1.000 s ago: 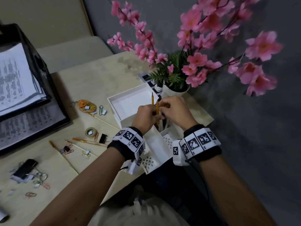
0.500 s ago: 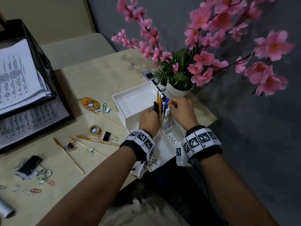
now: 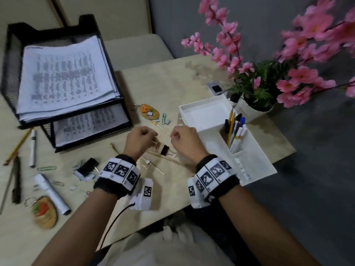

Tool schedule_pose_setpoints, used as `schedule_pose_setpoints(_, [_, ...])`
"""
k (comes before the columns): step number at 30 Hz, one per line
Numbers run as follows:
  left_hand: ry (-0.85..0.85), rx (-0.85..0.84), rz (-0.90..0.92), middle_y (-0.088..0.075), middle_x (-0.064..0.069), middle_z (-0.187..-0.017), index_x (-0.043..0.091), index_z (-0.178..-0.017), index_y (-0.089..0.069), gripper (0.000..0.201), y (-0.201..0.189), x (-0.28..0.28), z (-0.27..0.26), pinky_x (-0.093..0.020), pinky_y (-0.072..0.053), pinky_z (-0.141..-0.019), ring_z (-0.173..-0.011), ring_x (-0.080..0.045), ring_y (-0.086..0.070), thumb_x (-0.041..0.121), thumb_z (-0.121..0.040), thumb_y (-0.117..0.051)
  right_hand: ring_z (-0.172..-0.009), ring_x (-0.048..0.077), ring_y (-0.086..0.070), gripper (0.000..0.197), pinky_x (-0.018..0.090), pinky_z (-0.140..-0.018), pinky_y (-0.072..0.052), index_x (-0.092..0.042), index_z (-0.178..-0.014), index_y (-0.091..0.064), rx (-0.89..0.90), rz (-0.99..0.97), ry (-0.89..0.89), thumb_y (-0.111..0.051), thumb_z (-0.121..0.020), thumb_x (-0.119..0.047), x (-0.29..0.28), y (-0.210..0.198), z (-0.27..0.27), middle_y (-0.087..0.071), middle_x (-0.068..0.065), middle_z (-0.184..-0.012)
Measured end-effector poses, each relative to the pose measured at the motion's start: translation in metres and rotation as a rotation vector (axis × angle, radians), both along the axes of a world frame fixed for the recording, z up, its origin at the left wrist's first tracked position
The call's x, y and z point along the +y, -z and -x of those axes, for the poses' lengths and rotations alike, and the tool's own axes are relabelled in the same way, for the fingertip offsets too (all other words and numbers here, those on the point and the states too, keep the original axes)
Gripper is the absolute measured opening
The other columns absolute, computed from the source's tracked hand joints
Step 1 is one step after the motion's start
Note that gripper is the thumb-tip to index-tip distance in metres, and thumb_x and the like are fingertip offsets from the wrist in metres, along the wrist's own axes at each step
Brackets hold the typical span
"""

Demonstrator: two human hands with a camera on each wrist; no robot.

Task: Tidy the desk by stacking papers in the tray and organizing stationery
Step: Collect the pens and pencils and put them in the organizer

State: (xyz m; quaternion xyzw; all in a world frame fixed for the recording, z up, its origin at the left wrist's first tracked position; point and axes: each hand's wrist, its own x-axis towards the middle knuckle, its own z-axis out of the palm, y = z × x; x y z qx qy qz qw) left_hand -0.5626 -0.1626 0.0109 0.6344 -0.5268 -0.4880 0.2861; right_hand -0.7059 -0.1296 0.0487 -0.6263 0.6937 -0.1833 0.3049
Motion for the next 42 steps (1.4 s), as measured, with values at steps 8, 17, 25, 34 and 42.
schedule_pose_setpoints(8, [-0.184,0.160,-0.192,-0.064,0.000,-0.049,0.010,-0.072,-0.056,0.027,0.001,0.006,-0.066,-0.011,-0.041,-0.036,-0.034,-0.002,-0.052,0.003,-0.093,-0.041,-0.105,0.035,-0.057,0.023,0.037,-0.082,-0.047,0.001,-0.110,-0.055,0.417,-0.250,-0.168,-0.044,-0.090,0.000,0.014,0.055,-0.028,-0.059,0.021,-0.115])
schedule_pose_setpoints(17, [0.000,0.104,-0.483,-0.069,0.001,-0.064,0.011,-0.077,-0.058,0.033,-0.003,0.007,-0.058,-0.024,-0.044,-0.063,-0.063,-0.014,-0.060,0.039,-0.092,-0.048,-0.053,0.025,-0.058,0.010,0.031,-0.052,-0.049,-0.007,-0.067,-0.061,-0.249,-0.332,-0.091,-0.065,-0.073,0.000,0.013,0.044,-0.046,-0.060,0.012,-0.063])
schedule_pose_setpoints(25, [-0.485,0.379,-0.368,-0.031,0.006,-0.035,0.018,-0.059,-0.030,0.037,-0.002,0.001,-0.091,-0.009,-0.017,-0.032,-0.021,-0.006,-0.023,0.022,-0.096,-0.032,-0.101,0.035,-0.060,0.017,0.034,-0.075,-0.050,0.005,-0.097,-0.064,0.204,-0.105,0.181,-0.051,-0.086,0.001,-0.050,0.056,-0.033,-0.065,0.022,-0.104])
schedule_pose_setpoints(34, [-0.312,0.354,-0.510,-0.048,0.000,-0.054,0.010,-0.072,-0.051,0.043,-0.006,0.023,-0.120,-0.015,-0.029,-0.032,-0.033,-0.006,-0.039,0.031,-0.102,-0.029,-0.090,0.034,-0.061,0.011,0.030,-0.062,-0.045,-0.001,-0.090,-0.063,0.570,-0.190,0.013,-0.060,-0.082,-0.007,-0.053,0.077,-0.025,-0.066,0.020,-0.096])
schedule_pose_setpoints(42, [-0.183,0.560,-0.397,-0.053,-0.002,-0.084,0.012,-0.100,-0.051,0.023,-0.017,0.025,-0.092,-0.015,-0.051,-0.047,-0.067,-0.009,-0.056,0.028,-0.101,-0.035,-0.061,0.008,-0.051,0.017,0.010,-0.055,-0.041,-0.014,-0.069,-0.057,-0.175,-0.102,-0.152,-0.067,-0.078,-0.003,-0.017,0.022,-0.068,-0.054,-0.005,-0.063])
